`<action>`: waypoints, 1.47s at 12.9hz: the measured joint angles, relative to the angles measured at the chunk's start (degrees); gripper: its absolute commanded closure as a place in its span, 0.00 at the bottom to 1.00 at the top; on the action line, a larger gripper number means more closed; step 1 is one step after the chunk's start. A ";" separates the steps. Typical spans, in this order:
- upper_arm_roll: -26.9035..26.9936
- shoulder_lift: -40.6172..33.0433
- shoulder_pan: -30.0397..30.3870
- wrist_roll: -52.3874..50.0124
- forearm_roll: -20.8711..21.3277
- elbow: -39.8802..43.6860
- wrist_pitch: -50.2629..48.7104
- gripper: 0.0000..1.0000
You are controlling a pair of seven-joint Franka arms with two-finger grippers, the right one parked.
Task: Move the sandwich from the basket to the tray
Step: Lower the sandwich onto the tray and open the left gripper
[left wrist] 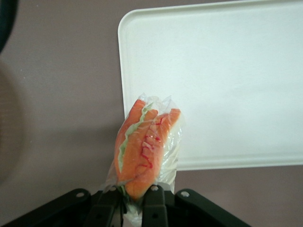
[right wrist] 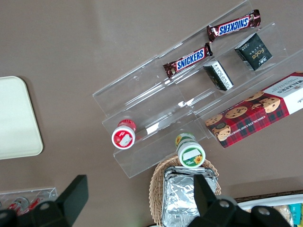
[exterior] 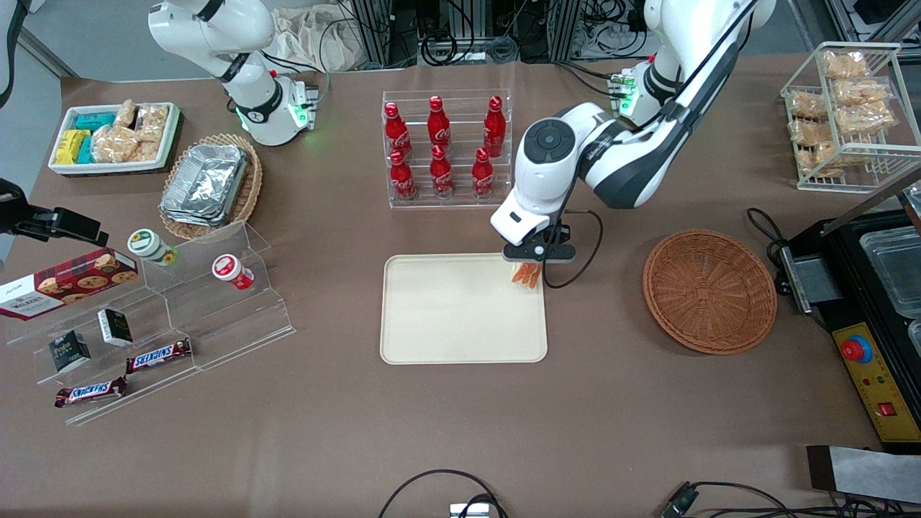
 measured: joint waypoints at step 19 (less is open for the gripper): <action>0.20 17.74 -2.03 -6.85 13.31 10.33 0.66 0.04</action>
